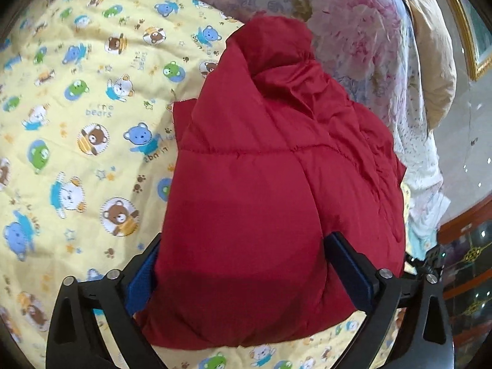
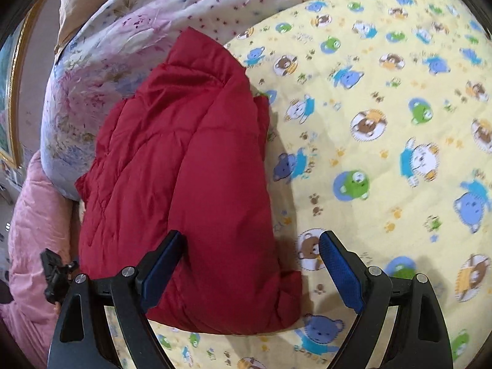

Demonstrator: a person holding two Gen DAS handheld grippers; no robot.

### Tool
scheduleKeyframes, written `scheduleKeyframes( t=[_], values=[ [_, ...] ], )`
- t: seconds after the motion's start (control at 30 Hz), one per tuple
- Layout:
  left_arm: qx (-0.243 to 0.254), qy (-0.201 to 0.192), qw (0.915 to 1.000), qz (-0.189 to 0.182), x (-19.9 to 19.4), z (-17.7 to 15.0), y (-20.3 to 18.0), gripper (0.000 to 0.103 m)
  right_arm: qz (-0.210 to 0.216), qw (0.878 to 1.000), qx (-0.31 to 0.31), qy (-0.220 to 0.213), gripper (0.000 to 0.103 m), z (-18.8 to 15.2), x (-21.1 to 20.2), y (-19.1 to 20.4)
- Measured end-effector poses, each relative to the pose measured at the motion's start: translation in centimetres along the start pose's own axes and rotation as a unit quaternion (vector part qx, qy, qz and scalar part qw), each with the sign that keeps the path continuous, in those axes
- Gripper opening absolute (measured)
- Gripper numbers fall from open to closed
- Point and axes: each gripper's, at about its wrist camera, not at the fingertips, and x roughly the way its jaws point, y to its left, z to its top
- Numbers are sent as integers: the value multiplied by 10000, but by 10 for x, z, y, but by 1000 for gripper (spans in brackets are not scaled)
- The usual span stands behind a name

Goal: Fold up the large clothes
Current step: 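Grasp the folded jacket's edge with both grippers and lift it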

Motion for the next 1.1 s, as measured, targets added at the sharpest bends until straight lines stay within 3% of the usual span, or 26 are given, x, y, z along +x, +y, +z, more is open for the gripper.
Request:
scheduleKeyframes(
  t=[0.27, 0.3, 0.4, 0.47, 0.53, 0.63, 0.8, 1.1],
  values=[
    [-354, 3, 9987, -355, 30, 12, 9, 102, 315, 9991, 241, 175, 90, 1, 16, 6],
    [-326, -12, 9988, -357, 33, 13, 8, 102, 399, 9987, 257, 201, 85, 1, 18, 8],
    [-168, -45, 9991, -374, 35, 9, 3, 86, 426, 9987, 166, 223, 70, 0, 18, 13],
    [-93, -58, 9990, -428, 31, 9, 0, 68, 465, 9986, 97, 228, 58, 0, 16, 19],
    [-34, -94, 9987, -500, 24, 9, -3, 58, 521, 9983, 63, 235, 41, 1, 9, 24],
    [111, -181, 9982, -565, 7, 8, -13, 47, 652, 9977, -7, 159, 33, 1, -8, 34],
    [236, -313, 9969, -685, -28, -12, -22, 43, 930, 9956, -67, 43, 30, -20, -46, 44],
    [303, -305, 9960, -785, -84, -85, -24, 41, 1042, 9945, -67, 57, 28, -89, -92, 35]
  ],
)
